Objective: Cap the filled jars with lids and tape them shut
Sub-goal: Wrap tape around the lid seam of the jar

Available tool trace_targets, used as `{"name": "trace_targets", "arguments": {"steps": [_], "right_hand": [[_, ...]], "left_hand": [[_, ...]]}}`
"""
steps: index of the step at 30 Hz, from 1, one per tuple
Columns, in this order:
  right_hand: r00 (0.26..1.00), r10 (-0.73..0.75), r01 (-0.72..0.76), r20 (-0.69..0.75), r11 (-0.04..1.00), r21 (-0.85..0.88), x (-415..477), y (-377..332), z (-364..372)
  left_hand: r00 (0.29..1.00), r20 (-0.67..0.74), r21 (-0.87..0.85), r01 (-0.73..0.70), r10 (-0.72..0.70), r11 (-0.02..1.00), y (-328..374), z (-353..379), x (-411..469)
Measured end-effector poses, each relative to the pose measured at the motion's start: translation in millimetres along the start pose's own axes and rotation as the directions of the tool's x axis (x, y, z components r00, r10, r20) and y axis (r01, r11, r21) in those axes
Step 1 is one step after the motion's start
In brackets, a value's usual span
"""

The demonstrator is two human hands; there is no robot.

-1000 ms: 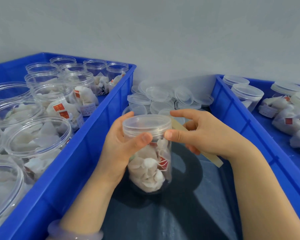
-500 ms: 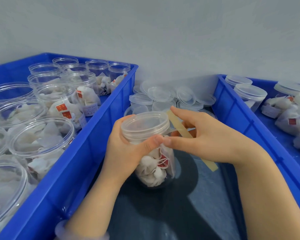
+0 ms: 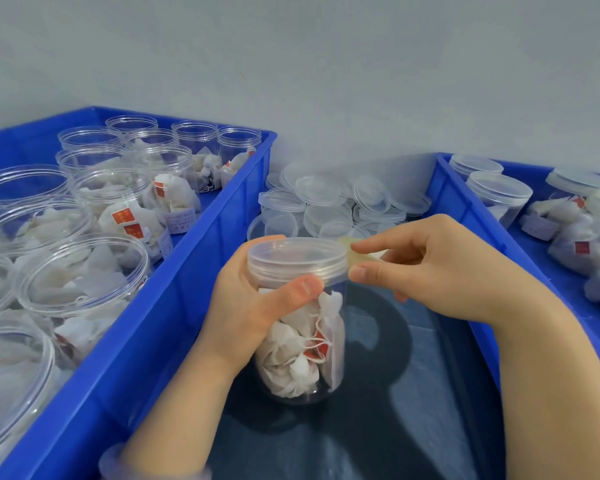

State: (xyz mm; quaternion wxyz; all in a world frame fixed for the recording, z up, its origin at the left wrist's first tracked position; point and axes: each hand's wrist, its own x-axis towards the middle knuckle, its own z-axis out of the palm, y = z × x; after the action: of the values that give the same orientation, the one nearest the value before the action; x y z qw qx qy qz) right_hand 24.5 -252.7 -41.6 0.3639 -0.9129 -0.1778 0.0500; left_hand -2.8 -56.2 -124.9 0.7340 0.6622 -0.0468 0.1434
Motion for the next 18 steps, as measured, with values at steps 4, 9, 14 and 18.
{"name": "trace_targets", "arguments": {"steps": [4, 9, 14, 18], "right_hand": [[1.0, -0.022, 0.022, 0.014, 1.0, 0.002, 1.1, -0.2, 0.7], [0.998, -0.061, 0.061, -0.012, 0.998, -0.01, 3.2, 0.0, 3.1], [0.999, -0.028, 0.03, 0.037, 0.999, -0.039, 2.8, -0.9, 4.5], [0.999, 0.0, -0.004, -0.035, 0.993, -0.114, 3.2, -0.5, 6.2]], "left_hand": [[0.998, 0.051, -0.022, 0.034, -0.033, 0.999, 0.6, -1.7, -0.4], [0.988, 0.135, -0.103, 0.084, -0.07, 0.991, 2.1, -2.5, 0.1], [0.992, 0.105, -0.121, 0.085, -0.072, 0.989, 1.1, -2.9, -2.2], [0.999, 0.013, -0.043, 0.033, -0.032, 0.999, -2.8, -2.7, -2.7]]}}
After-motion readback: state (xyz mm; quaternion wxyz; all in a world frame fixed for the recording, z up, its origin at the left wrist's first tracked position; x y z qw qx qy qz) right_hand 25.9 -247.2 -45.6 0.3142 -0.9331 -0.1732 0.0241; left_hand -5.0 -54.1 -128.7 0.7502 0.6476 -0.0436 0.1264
